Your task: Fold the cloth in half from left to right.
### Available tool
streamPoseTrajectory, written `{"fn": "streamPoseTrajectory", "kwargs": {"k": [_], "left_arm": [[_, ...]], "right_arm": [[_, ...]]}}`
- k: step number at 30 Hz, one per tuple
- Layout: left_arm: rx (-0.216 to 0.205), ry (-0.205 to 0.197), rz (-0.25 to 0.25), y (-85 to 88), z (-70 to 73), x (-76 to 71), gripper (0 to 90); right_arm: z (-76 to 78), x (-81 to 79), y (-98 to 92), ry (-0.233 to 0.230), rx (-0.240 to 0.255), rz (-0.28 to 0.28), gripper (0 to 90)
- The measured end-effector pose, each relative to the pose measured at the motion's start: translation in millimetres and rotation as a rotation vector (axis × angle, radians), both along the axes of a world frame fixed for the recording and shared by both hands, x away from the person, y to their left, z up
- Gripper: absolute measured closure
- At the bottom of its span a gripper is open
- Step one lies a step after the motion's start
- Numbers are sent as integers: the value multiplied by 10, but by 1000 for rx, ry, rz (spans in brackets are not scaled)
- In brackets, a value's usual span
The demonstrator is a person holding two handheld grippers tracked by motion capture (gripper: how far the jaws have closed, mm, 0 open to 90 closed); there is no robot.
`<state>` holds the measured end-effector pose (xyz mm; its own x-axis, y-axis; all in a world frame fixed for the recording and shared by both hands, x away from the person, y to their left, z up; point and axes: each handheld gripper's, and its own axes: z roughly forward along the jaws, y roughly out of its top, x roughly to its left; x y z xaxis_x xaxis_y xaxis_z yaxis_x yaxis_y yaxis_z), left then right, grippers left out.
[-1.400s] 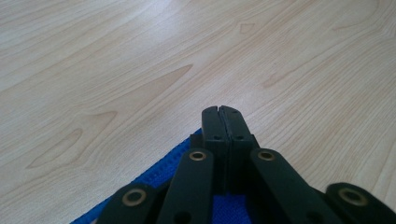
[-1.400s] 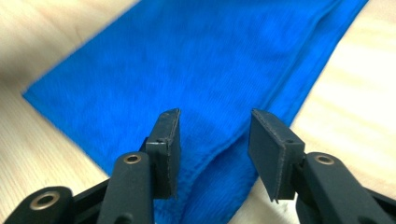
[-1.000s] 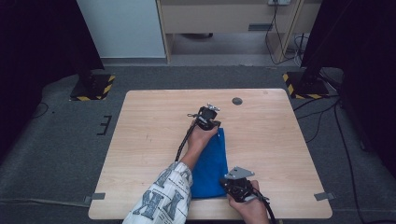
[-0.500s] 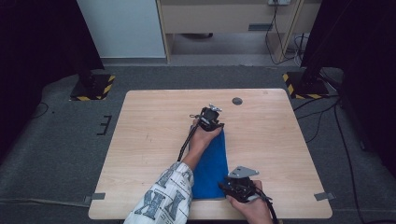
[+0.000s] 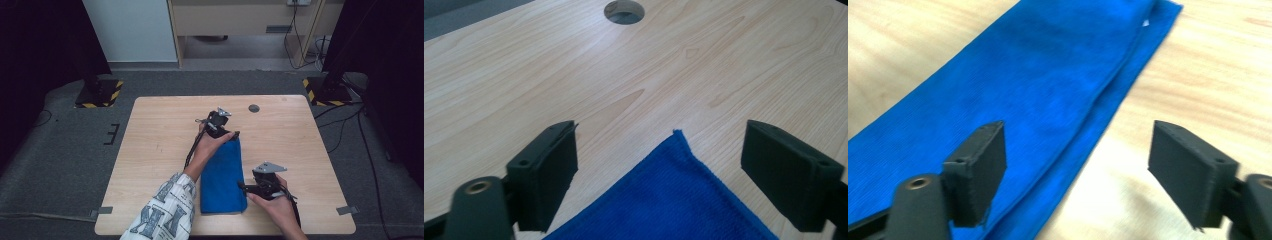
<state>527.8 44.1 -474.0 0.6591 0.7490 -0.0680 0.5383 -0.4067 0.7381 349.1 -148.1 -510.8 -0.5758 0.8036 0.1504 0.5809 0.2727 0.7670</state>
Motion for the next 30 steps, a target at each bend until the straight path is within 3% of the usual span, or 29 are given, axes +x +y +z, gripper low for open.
{"fn": "streamPoseTrajectory", "kwargs": {"k": [9, 14, 25, 27, 30], "left_arm": [[6, -10, 0, 259, 25, -110, 70], [-6, -17, 26, 434, 39, -112, 69], [41, -29, 45, 727, -34, -142, 80], [41, -31, 59, 777, -52, -142, 83], [15, -1, 73, 841, -78, -131, 95]], "right_arm": [[-63, 376, -16, 4, 22, -21, 120], [-70, 538, 46, 11, 12, -24, 114], [10, 871, 157, 8, -50, -24, 143], [26, 937, 156, 15, -41, -31, 148], [55, 1024, 160, 6, -20, -31, 167]]}}
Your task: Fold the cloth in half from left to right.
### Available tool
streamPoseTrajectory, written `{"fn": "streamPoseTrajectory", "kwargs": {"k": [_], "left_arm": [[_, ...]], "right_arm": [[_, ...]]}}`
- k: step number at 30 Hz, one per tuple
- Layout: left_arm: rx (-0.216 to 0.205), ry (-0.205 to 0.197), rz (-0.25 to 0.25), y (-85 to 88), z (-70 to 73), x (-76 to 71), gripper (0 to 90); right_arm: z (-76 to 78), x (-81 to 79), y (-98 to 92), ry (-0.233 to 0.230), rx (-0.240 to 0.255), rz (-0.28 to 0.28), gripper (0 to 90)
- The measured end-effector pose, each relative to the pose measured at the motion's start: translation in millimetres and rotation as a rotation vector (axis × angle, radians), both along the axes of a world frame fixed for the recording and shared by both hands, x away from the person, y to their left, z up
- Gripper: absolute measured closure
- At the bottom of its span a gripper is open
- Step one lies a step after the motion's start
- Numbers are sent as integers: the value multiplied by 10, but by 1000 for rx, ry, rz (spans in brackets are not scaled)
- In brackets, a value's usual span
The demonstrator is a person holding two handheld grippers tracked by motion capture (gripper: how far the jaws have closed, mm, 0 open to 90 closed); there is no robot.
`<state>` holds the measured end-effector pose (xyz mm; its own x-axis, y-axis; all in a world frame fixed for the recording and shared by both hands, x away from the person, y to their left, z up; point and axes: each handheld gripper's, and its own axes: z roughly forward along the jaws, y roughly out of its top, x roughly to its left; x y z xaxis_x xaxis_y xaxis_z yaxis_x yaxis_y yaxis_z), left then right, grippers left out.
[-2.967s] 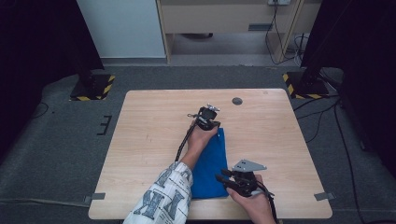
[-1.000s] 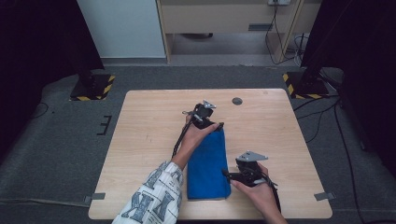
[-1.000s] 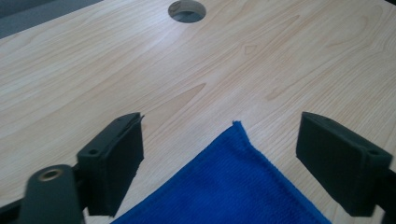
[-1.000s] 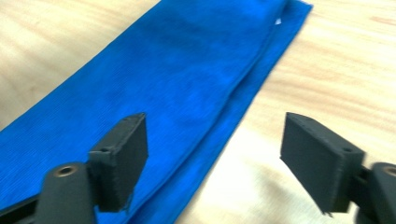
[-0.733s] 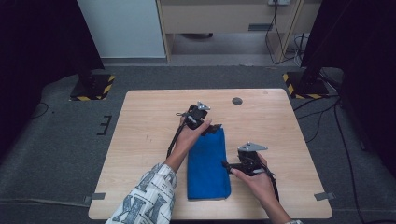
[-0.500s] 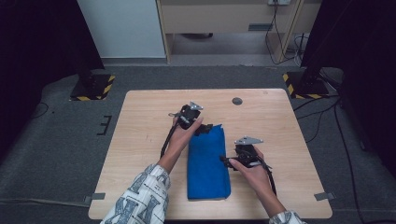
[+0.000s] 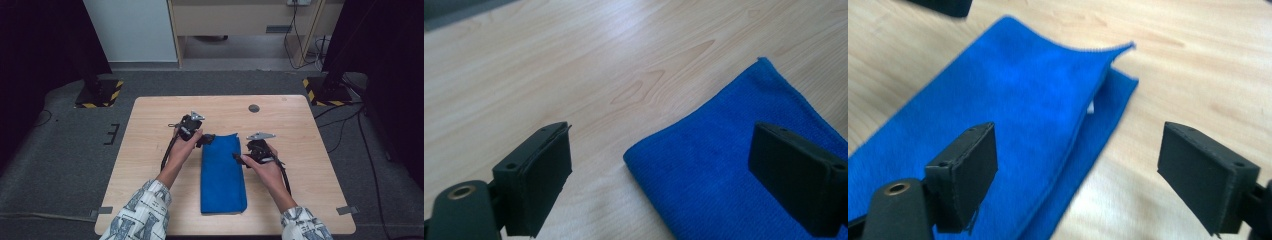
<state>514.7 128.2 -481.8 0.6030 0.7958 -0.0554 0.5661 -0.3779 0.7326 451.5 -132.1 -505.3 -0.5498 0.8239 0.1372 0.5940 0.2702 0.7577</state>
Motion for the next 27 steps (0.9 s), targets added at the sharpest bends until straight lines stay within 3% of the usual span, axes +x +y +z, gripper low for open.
{"fn": "streamPoseTrajectory", "kwargs": {"k": [2, 7, 11, 16, 20, 27], "left_arm": [[-17, 8, -6, 31, -11, 0, 94], [2, 8, -15, 68, -34, -9, 95], [12, 13, -7, 83, -61, 6, 98], [17, 52, 16, 76, -149, 60, 113], [21, 49, 20, 70, -183, 66, 113], [4, 56, 23, 122, -188, 67, 134]], "right_arm": [[40, 40, 6, -25, 22, 4, 173], [61, 154, 14, -22, 29, -11, 180], [53, 242, 30, -8, 7, -21, 183], [13, 439, 112, 28, -28, -41, 203], [17, 507, 189, 26, -40, -33, 210], [-37, 588, 243, 46, -74, -32, 298]]}}
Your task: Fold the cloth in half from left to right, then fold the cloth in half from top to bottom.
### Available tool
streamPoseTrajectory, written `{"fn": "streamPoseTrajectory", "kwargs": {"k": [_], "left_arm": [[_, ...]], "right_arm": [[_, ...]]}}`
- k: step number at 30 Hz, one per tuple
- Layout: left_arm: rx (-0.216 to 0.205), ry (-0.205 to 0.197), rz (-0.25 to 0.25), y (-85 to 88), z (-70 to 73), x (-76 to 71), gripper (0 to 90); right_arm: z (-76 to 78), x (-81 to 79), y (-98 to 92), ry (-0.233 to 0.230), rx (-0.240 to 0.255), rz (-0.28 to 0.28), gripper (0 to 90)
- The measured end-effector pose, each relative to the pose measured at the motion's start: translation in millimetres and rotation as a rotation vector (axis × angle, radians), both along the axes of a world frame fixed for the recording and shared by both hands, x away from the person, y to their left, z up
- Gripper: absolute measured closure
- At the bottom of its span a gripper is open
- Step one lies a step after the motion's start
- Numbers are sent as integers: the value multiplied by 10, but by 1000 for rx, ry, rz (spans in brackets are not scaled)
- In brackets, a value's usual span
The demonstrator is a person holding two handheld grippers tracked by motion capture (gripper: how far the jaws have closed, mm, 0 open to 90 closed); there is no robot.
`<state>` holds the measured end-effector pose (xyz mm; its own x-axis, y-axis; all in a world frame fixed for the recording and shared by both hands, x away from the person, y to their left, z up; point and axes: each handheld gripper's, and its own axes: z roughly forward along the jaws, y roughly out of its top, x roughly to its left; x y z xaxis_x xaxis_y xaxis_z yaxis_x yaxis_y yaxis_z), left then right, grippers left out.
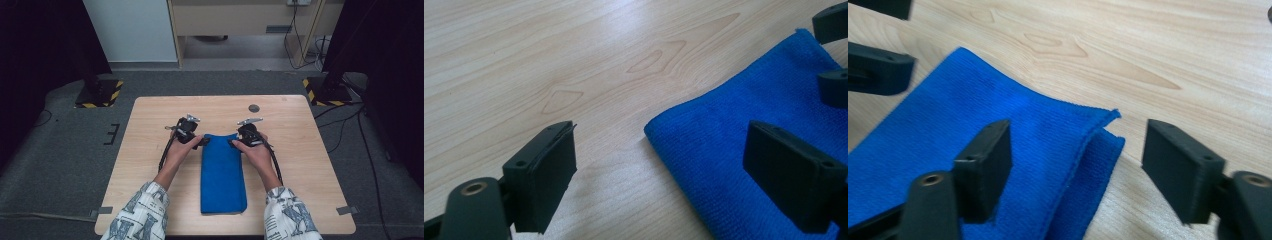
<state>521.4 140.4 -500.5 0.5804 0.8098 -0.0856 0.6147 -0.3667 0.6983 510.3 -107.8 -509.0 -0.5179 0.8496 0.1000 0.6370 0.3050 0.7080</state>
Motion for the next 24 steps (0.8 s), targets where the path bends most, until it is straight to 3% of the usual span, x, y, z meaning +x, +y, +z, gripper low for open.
{"fn": "streamPoseTrajectory", "kwargs": {"k": [5, 15, 18, 21, 24], "left_arm": [[-5, 3, 6, -1, -29, 20, 189], [31, 51, 8, -60, -209, 73, 294], [48, 42, 9, -77, -229, 76, 318], [56, 35, 1, -102, -229, 67, 355], [61, 28, -29, -139, -221, 40, 440]], "right_arm": [[-38, 60, 3, 25, -7, -2, 344], [-122, 145, 62, 44, -51, -2, 430], [-143, 165, 58, 48, -69, -7, 432], [-162, 193, 27, 41, -51, -16, 441], [-162, 189, 30, 38, -43, 3, 531]]}}
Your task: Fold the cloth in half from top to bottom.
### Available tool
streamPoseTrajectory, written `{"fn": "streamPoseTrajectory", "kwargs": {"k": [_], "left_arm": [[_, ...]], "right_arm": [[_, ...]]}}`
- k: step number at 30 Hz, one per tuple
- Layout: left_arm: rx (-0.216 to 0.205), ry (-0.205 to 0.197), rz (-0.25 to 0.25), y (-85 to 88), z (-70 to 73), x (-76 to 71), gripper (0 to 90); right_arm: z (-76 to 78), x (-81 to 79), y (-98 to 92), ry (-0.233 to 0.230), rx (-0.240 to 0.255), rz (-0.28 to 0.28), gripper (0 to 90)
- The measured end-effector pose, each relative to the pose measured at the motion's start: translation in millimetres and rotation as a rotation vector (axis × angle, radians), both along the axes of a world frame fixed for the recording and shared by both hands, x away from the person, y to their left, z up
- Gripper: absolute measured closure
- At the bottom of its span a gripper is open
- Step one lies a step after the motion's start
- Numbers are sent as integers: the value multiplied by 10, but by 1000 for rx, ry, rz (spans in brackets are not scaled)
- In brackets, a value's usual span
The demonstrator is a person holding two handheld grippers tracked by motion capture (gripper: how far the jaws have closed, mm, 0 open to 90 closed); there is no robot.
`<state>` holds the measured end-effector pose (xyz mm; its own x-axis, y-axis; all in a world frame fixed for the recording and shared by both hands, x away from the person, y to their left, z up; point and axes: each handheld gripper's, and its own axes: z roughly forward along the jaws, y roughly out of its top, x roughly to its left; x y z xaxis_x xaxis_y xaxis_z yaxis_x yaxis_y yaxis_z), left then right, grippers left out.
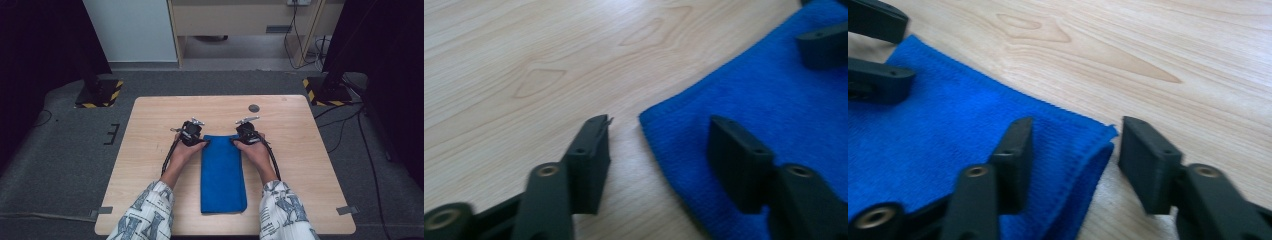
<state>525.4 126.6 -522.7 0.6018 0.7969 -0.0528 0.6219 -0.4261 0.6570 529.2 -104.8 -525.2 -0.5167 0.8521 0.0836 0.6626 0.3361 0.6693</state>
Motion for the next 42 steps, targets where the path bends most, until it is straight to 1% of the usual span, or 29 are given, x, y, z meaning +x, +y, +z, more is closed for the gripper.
{"fn": "streamPoseTrajectory", "kwargs": {"k": [2, 3, 6, 8, 9, 11, 13, 15, 17, 18, 21, 22, 24, 26, 27, 28, 30, 33, 35, 37, 38, 40, 42], "left_arm": [[-14, -3, -23, -29, -2, -31, 553], [-16, -5, -25, -37, -3, -39, 615], [-48, -6, -25, -48, -21, -67, 728], [-63, 0, -34, -45, -27, -74, 788], [-64, 2, -36, -44, -26, -74, 811], [-70, 7, -36, -40, -20, -73, 843], [-72, 3, -36, -39, -9, -77, 852], [-78, -15, -29, -36, 19, -82, 853], [-103, -36, -24, -28, 75, -85, 853], [-114, -52, -23, -27, 126, -85, 854], [-122, -95, -26, -32, 268, -80, 854], [-133, -125, -23, -32, 336, -79, 854], [-134, -146, -26, -34, 430, -61, 854], [-134, -166, -29, -30, 506, -46, 854], [-141, -179, -29, -23, 550, -36, 853], [-140, -183, -29, -20, 573, -29, 853], [-136, -198, -27, 4, 624, -13, 853], [-145, -216, -17, 50, 688, 10, 852], [-164, -233, -4, 88, 718, 16, 852], [-167, -228, -1, 118, 740, 33, 853], [-168, -232, 1, 128, 749, 37, 853], [-188, -240, 6, 153, 786, 46, 852], [-189, -244, 2, 153, 816, 49, 852]], "right_arm": [[11, -16, 10, 13, 7, 19, 613], [14, -27, 11, 14, 8, 36, 681], [10, -53, 24, 19, 19, 64, 794], [6, -66, 38, 21, 24, 69, 829], [8, -68, 43, 18, 23, 73, 841], [18, -68, 40, 19, 28, 77, 848], [43, -73, 23, 18, 53, 72, 850], [87, -89, -3, 0, 90, 67, 851], [141, -105, -21, -15, 103, 65, 851], [162, -108, -29, -24, 109, 63, 850], [267, -106, -77, -43, 167, 49, 851], [304, -99, -91, -48, 181, 47, 850], [385, -76, -117, -67, 203, 45, 849], [434, -57, -126, -76, 210, 46, 848], [459, -47, -129, -83, 215, 45, 848], [486, -30, -132, -95, 221, 44, 848], [521, -11, -131, -105, 229, 41, 848], [595, 19, -103, -129, 232, 45, 849], [640, 30, -77, -139, 233, 50, 848], [667, 35, -61, -146, 231, 53, 848], [720, 46, -33, -160, 230, 53, 848], [764, 55, -20, -177, 235, 55, 848], [785, 59, -13, -185, 230, 54, 848]]}}
